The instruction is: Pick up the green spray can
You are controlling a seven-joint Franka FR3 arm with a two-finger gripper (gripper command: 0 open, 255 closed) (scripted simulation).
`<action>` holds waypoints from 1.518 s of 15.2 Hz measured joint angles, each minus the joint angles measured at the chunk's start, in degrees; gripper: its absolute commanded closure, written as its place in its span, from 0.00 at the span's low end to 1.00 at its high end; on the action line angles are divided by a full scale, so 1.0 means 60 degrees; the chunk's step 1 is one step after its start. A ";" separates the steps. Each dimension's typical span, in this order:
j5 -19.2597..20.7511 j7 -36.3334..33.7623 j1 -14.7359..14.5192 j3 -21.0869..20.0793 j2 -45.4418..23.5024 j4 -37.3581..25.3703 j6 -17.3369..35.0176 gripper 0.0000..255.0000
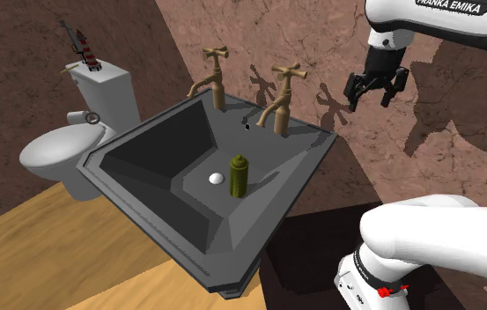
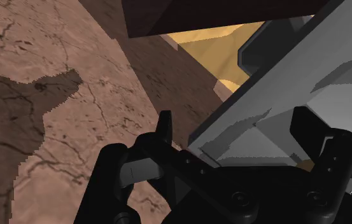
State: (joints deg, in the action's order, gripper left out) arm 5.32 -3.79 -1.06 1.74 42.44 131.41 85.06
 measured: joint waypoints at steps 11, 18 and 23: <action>-0.1257 -0.3264 -0.0284 -0.2361 0.1373 0.2080 0.1779 0.00; -0.2197 -0.5983 -0.0442 -0.4663 0.1303 0.2925 0.3493 0.00; -0.2509 -0.8082 -0.0058 -0.6626 0.0402 0.2726 0.4749 0.00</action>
State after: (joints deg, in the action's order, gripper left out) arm -9.73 -52.29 -1.41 -38.01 44.85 147.76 113.56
